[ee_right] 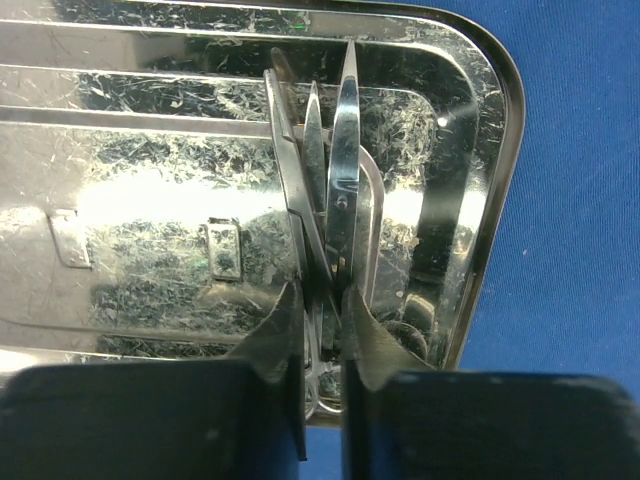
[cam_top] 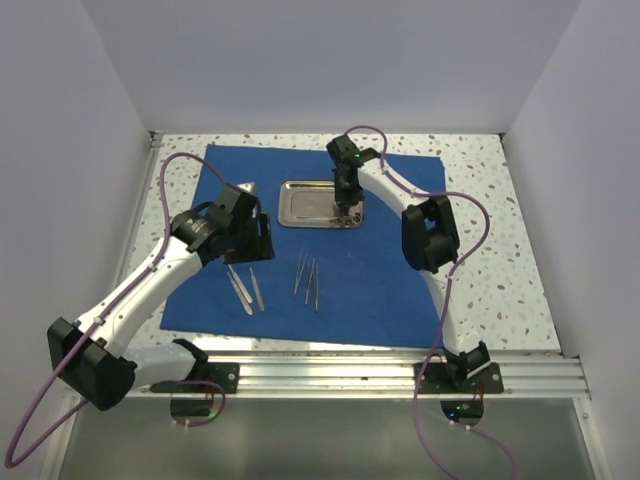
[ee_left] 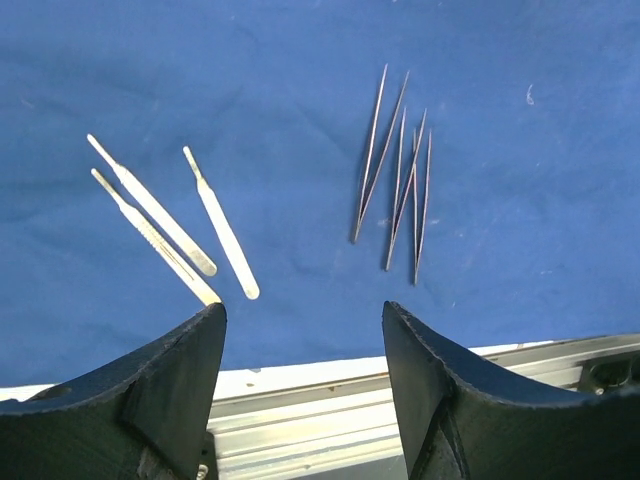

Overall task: Open and lay out the surgical kit
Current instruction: Pick up the medical item from the container, then place the medical item in the surgical kit.

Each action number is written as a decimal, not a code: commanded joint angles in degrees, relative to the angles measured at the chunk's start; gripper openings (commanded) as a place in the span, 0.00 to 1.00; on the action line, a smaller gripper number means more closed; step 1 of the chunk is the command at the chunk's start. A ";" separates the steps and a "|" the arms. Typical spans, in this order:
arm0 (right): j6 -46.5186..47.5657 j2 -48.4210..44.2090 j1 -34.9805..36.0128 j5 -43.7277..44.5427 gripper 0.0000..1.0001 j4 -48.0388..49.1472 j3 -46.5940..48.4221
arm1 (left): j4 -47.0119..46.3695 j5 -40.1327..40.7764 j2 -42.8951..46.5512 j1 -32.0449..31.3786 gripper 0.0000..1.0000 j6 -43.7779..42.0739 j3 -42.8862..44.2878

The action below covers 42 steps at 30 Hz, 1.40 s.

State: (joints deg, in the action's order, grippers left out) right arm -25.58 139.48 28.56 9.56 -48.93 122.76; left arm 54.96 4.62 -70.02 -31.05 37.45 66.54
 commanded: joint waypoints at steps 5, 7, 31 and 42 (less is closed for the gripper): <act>1.76 2.12 0.18 2.91 0.00 -6.79 0.80 | 1.19 0.82 3.22 0.64 0.67 2.89 -1.60; 2.03 1.32 0.10 2.92 0.00 -7.58 2.13 | 1.20 1.35 4.36 0.64 0.67 3.50 -1.59; -4.90 -35.56 1.32 -0.07 0.00 -0.66 -31.09 | -3.89 4.25 0.50 0.73 0.73 -3.34 0.87; -16.08 -53.17 7.30 -5.43 0.00 9.20 -67.72 | -7.05 21.02 -2.85 0.81 1.00 -4.67 8.62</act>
State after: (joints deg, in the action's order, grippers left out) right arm -37.43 86.28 35.75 6.11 -44.56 58.81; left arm 52.69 17.32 -74.76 -30.70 33.93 72.90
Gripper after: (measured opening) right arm 0.102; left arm 0.994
